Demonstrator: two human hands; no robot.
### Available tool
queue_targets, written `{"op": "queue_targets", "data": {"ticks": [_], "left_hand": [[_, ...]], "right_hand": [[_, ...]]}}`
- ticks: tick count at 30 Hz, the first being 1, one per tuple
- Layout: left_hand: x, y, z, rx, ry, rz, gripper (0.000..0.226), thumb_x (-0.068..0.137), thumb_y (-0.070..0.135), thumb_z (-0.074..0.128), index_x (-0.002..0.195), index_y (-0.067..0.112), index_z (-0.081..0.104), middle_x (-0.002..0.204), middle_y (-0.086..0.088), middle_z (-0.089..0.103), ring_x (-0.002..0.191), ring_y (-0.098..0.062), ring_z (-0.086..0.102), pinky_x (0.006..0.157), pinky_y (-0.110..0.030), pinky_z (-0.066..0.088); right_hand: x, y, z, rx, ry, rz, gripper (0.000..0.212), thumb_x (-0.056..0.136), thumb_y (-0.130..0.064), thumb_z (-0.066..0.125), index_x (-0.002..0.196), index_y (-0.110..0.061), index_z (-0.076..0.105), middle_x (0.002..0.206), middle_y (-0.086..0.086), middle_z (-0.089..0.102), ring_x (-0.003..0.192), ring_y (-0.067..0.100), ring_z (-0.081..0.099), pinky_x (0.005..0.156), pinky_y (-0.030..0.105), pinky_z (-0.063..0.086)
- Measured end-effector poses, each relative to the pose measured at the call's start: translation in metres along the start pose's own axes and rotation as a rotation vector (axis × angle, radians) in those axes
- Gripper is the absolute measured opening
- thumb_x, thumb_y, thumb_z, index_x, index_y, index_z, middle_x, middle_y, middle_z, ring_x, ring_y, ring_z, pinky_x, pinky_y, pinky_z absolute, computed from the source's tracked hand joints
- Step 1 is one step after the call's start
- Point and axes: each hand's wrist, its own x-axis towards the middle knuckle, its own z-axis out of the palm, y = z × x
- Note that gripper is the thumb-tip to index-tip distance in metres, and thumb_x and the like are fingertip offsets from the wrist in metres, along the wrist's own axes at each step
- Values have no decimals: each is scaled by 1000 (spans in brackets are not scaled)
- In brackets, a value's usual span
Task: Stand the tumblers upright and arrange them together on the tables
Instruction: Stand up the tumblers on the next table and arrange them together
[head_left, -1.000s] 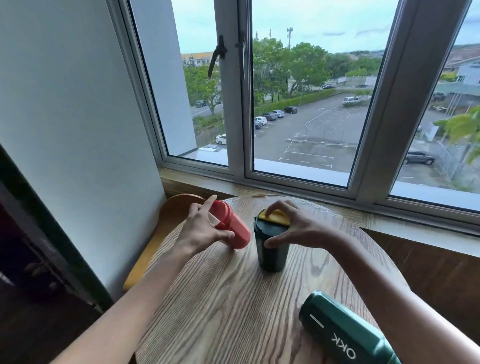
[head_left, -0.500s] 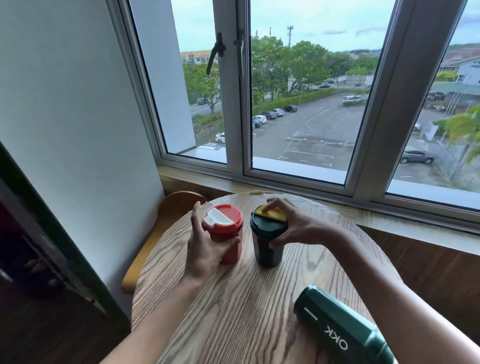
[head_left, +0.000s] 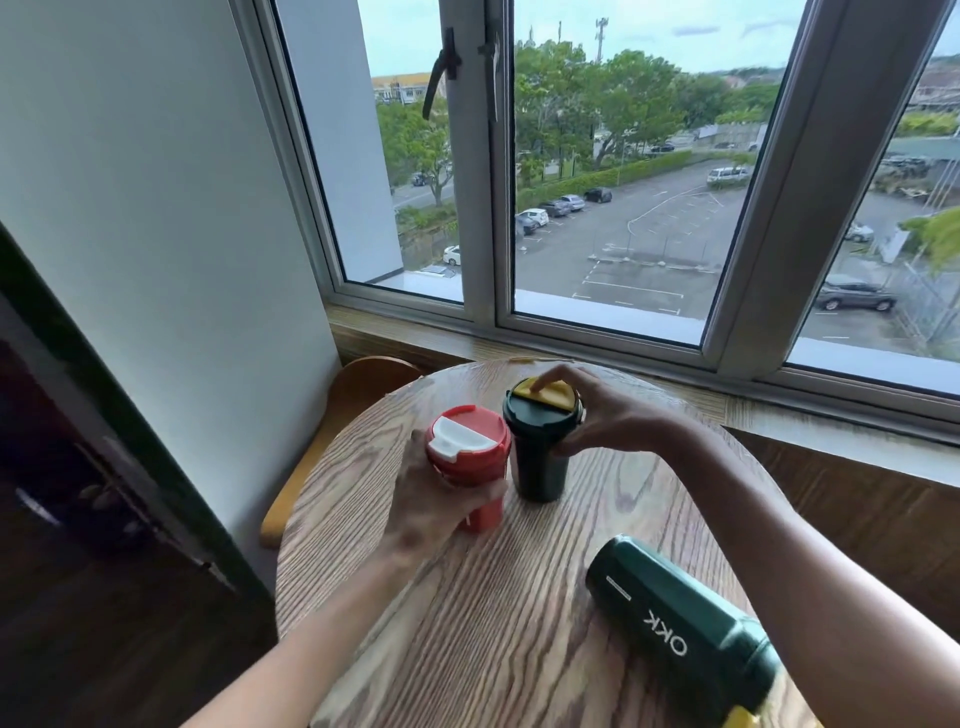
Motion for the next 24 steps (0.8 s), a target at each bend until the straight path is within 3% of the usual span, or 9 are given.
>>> {"op": "queue_targets", "data": {"ticks": [2,6,8,14,19,24], "left_hand": [[-10,2,3,-3,-3,17,91,37,46,93,114,34,46,113,5,61,107,-15,60,83,-30,57],[-26,5,12,-15,2,37,92,37,53,92,113,35,44,113,4,58,107,-16,59,88,-41,56],[-33,8,17,12,14,62,91,40,52,90,116,31,43,113,8,54,106,-11,55,91,-38,53],[-39,13,19,46,22,111,92,46,50,89,121,28,40,114,9,49,108,-11,51,94,-34,51],[-43,14,20,40,29,120,93,44,54,88,119,32,38,114,13,48,108,-9,51,93,-36,52],[-45,11,21,-9,-2,129,104,43,61,87,127,29,36,121,8,47,115,-12,50,97,-41,51]], "right_hand": [[1,-1,0,11,7,-5,69,55,-12,82,114,-33,53,128,5,47,121,22,45,94,29,42],[0,-1,1,21,-1,-29,68,51,-21,83,109,-39,52,127,4,48,120,24,47,102,44,44],[-1,-1,1,13,4,-38,68,52,-21,83,110,-39,51,128,3,47,121,23,46,104,46,42],[2,4,1,-13,27,-29,69,63,-7,85,120,-27,51,132,4,44,123,20,42,95,29,36],[0,1,3,-23,19,-23,71,63,-8,86,122,-25,50,135,5,42,124,21,41,100,33,38],[-2,-3,2,-15,11,-1,71,65,-5,85,123,-23,48,136,5,41,124,21,41,91,23,37]]}}
